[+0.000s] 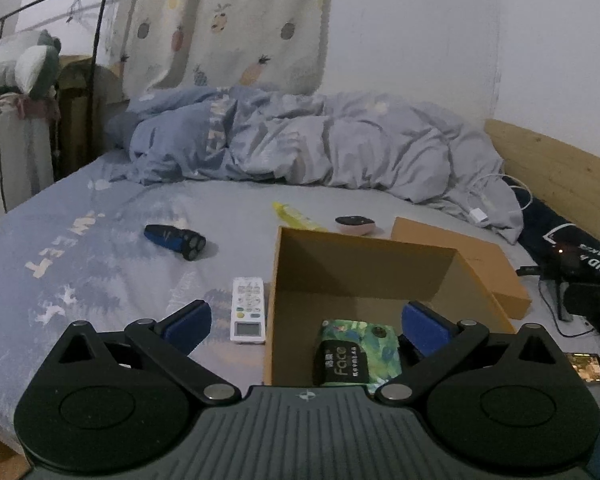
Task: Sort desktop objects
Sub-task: 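Move the left gripper toward the white remote control beside the box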
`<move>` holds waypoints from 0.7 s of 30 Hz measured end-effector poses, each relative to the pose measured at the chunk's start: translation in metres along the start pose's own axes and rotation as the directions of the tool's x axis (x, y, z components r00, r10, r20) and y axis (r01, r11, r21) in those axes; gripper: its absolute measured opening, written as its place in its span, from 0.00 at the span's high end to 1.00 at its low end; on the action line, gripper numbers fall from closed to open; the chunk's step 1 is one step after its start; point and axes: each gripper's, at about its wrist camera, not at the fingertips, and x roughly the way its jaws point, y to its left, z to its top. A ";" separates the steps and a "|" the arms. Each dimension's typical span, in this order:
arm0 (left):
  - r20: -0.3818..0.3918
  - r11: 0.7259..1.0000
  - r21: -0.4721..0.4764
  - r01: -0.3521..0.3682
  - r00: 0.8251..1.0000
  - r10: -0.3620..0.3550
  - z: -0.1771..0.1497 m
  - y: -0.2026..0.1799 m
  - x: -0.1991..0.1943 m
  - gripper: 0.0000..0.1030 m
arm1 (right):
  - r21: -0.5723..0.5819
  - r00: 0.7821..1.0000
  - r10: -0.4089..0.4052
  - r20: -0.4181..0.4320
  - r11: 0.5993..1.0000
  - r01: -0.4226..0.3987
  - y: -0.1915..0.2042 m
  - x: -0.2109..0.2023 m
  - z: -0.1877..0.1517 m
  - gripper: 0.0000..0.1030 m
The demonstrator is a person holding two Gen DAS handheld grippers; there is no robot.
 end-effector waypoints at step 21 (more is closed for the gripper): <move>-0.078 0.995 -0.070 -0.070 0.995 0.065 0.006 0.032 0.042 0.00 | 0.057 0.998 0.040 -0.041 0.998 -0.037 -0.006 0.054 0.006 0.00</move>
